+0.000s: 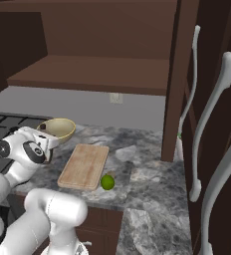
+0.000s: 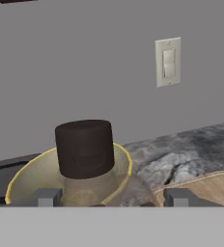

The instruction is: Open the cabinet. Place the bowl and condiment on the counter. Then place the lime and garlic on the cutting board.

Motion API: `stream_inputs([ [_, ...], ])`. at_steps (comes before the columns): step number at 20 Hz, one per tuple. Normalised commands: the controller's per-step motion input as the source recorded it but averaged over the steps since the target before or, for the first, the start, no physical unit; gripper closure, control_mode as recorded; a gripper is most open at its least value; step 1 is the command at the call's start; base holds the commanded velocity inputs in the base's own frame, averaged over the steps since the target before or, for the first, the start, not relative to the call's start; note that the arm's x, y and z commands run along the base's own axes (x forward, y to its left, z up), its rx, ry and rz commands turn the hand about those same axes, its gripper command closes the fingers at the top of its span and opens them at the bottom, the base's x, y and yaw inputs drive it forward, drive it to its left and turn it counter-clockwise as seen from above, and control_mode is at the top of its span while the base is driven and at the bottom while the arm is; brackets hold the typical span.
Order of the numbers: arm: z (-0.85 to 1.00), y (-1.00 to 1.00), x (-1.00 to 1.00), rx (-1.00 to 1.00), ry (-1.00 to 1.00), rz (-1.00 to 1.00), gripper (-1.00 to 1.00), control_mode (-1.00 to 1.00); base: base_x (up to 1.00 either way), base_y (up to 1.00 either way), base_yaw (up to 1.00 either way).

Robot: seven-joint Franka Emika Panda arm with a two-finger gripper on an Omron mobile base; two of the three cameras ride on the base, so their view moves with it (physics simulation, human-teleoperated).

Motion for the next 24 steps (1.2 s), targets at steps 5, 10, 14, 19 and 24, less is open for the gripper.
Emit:
stream_inputs([
  [5, -0.21, 0.14, 0.16, 0.00, -0.04, -0.02, 1.00, -1.00, 0.00, 0.00, 0.00],
  [10, -0.20, 0.13, 0.14, 0.00, -0.06, -0.01, 1.00, -1.00, 0.00, 0.00, 0.00],
  [14, -0.18, 0.11, 0.17, 0.00, -0.04, -0.01, 1.00, -1.00, 0.00, 0.00, 0.00],
  [19, -0.14, 0.11, 0.20, 0.00, -0.01, -0.01, 1.00, -1.00, 0.00, 0.00, 0.00],
  [24, -0.12, 0.11, 0.18, 0.00, 0.00, -0.01, 1.00, -1.00, 0.00, 0.00, 0.00],
])
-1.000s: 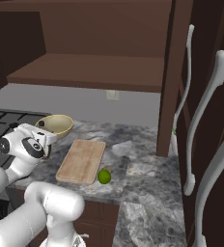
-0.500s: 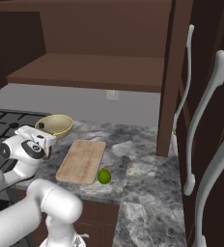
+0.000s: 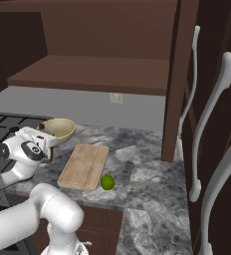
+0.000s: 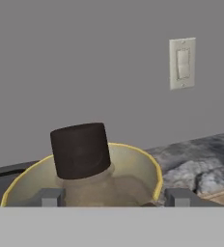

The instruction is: Open the cabinet. Place the bowl and condiment on the counter. Then place the lime and garlic on the cutting board.

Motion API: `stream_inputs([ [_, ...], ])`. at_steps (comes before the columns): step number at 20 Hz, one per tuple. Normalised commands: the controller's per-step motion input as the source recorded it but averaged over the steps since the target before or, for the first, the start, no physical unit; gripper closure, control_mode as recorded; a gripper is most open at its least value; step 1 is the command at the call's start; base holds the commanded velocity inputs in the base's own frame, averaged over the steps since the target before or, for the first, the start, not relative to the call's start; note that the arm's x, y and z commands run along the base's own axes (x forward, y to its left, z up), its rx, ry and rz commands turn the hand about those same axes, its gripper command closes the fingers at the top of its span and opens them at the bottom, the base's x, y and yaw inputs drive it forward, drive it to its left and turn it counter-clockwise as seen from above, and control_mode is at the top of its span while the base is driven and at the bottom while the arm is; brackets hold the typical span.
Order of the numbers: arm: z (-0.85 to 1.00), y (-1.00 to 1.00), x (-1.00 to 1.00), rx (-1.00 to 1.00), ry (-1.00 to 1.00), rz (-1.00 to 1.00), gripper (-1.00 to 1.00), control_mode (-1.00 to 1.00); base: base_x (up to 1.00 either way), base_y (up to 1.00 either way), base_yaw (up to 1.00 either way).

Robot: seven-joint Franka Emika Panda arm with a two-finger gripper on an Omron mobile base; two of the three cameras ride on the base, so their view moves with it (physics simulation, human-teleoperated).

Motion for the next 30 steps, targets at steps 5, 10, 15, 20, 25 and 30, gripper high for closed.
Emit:
stream_inputs([
  [5, -0.28, 0.04, -0.04, 0.00, -0.02, -0.01, 1.00, -1.00, 0.00, 0.00, 0.00],
  [10, -0.38, 0.00, -0.18, 0.01, -0.06, -0.01, 1.00, -1.00, 0.00, 0.00, 0.00],
  [15, -0.39, 0.00, -0.13, 0.02, -0.05, 0.00, 1.00, -1.00, 0.00, 0.00, 0.00],
  [20, -0.28, -0.01, -0.02, 0.04, -0.03, -0.01, -1.00, -1.00, 0.00, 0.00, 0.00],
  [25, -0.14, -0.06, -0.10, 0.05, -0.05, 0.00, -1.00, -1.00, 0.00, 0.00, 0.00],
  [30, -0.10, -0.05, -0.23, 0.05, -0.05, 0.00, -1.00, -1.00, 0.00, 0.00, 0.00],
])
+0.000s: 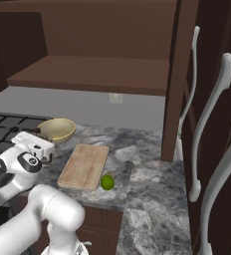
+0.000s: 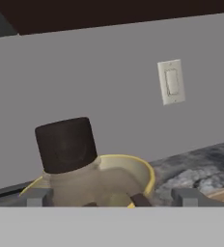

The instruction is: Open the cabinet. Place the bowl and condiment on the counter. Then place the lime and garlic on the cutting board.

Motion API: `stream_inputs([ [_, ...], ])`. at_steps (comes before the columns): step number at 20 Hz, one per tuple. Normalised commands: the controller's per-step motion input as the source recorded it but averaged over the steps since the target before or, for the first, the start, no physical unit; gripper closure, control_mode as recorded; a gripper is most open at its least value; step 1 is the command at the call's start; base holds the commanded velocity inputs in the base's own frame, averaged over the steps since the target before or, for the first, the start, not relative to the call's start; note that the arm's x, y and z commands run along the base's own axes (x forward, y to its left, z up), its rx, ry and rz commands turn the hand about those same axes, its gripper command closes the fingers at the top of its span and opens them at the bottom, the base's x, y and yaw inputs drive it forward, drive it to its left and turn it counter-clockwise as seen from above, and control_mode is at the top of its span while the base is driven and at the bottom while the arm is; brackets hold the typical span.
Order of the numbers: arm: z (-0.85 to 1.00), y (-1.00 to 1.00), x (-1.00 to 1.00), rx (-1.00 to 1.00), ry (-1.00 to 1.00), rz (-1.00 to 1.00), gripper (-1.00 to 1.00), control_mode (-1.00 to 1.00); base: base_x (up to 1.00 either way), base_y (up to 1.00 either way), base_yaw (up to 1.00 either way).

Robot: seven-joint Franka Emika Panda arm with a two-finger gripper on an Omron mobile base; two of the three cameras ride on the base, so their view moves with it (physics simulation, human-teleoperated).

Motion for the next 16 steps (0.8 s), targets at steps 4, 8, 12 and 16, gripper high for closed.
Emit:
stream_inputs([
  [4, -0.11, -0.02, -0.20, 0.05, -0.05, 0.00, -1.00, -1.00, 0.00, 0.00, 0.00],
  [8, -0.02, -0.02, -0.14, 0.05, -0.05, 0.00, -1.00, -1.00, 0.00, 0.00, 0.00],
  [12, 0.32, -0.17, -0.05, 0.11, 0.05, -0.04, -1.00, -1.00, 0.00, 0.00, 0.00],
  [16, 0.40, -0.12, -0.15, 0.11, 0.05, -0.05, -1.00, -1.00, 0.00, 0.00, 0.00],
])
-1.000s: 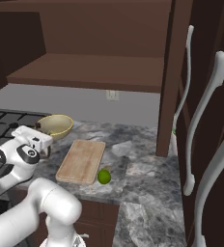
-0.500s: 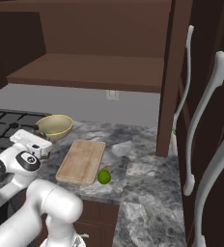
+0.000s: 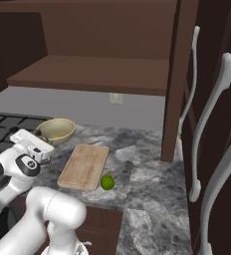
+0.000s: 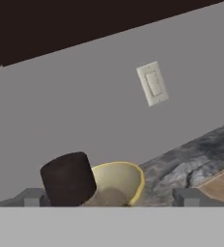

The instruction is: Open the cabinet. Place the bowl and condiment on the counter. Then place the lime and garlic on the cutting board.

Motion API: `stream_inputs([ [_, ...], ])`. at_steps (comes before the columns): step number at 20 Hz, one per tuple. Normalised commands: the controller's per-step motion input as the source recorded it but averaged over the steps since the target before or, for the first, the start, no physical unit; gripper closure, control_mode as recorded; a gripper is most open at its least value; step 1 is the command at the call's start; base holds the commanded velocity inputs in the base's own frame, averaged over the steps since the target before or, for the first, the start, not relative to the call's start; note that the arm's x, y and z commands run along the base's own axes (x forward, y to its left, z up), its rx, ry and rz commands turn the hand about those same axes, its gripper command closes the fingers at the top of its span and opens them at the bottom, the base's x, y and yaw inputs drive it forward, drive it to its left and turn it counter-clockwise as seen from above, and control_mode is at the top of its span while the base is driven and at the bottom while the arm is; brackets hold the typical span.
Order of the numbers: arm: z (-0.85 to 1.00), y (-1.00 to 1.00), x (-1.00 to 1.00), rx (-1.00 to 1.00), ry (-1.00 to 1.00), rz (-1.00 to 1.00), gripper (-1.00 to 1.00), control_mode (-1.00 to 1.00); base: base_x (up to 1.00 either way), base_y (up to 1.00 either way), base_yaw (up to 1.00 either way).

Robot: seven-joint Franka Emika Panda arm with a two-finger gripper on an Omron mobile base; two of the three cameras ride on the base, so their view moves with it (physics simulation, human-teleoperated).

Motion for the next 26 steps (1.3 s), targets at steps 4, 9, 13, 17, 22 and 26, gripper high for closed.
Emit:
stream_inputs([
  [4, 0.36, -0.09, -0.25, 0.11, 0.04, -0.05, -1.00, -1.00, 0.00, 0.00, 0.00],
  [9, 0.32, -0.01, -0.23, 0.10, 0.01, -0.04, -1.00, -1.00, 0.00, 0.00, 0.00],
  [13, 0.09, 0.05, -0.01, 0.09, 0.01, -0.04, -1.00, -1.00, 0.00, 0.00, 0.00],
  [17, -0.20, 0.15, 0.12, 0.08, 0.01, -0.04, -1.00, -1.00, 0.00, 0.00, 0.00],
  [22, -0.37, 0.18, 0.21, 0.06, 0.00, -0.04, -1.00, -1.00, 0.00, 0.00, 0.00],
  [26, -0.44, 0.18, 0.25, 0.08, 0.00, -0.02, -1.00, -1.00, 0.00, 0.00, 0.00],
])
